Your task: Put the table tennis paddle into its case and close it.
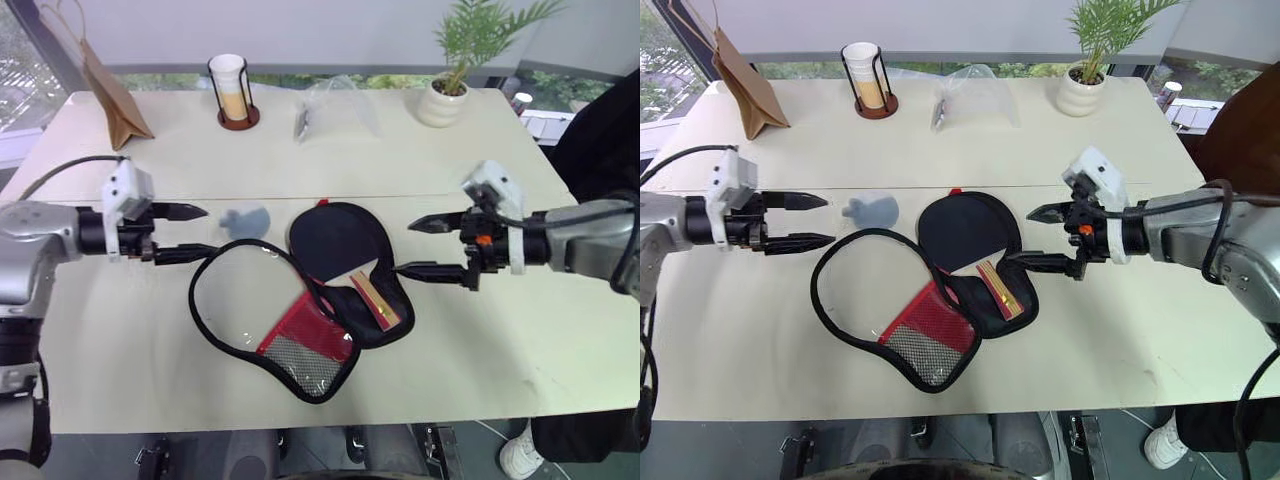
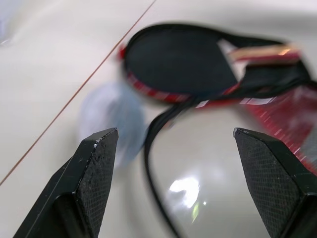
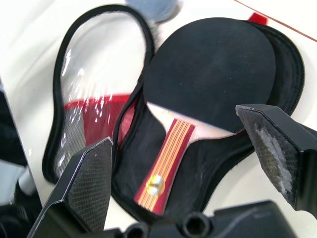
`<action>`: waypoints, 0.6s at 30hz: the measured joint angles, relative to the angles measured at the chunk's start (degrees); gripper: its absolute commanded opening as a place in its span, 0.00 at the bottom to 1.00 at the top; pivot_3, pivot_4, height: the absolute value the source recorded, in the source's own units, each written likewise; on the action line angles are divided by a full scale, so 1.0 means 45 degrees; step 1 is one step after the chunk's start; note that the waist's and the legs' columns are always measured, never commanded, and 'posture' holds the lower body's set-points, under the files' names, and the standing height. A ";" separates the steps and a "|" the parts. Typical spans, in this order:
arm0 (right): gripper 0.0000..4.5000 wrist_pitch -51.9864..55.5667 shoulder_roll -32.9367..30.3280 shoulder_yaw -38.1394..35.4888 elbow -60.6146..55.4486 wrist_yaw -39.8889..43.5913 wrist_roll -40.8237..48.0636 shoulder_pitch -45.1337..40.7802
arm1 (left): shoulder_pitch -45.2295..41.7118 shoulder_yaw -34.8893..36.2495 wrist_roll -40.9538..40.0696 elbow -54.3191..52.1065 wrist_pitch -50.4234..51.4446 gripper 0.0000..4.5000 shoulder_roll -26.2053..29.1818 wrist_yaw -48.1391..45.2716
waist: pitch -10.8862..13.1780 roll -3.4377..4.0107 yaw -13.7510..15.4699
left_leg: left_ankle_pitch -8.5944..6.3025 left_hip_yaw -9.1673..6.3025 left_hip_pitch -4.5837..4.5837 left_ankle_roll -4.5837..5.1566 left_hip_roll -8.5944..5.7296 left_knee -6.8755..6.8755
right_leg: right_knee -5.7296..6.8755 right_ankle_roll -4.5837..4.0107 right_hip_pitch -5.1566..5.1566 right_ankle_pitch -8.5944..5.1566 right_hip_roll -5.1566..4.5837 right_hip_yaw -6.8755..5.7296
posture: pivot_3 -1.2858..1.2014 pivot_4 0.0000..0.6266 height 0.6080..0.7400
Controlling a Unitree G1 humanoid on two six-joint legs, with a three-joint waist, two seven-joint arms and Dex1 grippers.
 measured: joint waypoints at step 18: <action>0.99 0.0638 0.1380 -0.1754 -0.0534 0.0593 -0.1670 0.0430 | -0.1382 -0.1392 0.3302 0.7735 -0.8830 0.86 -0.3080 0.0271 | -0.0007 -0.0009 0.0305 | 0.0000 0.0010 -0.0014 0.0001 -0.0006 0.0015 | -0.0001 0.0000 -0.0001 0.0008 -0.0010 -0.0003 | 0.52 0.24 0.96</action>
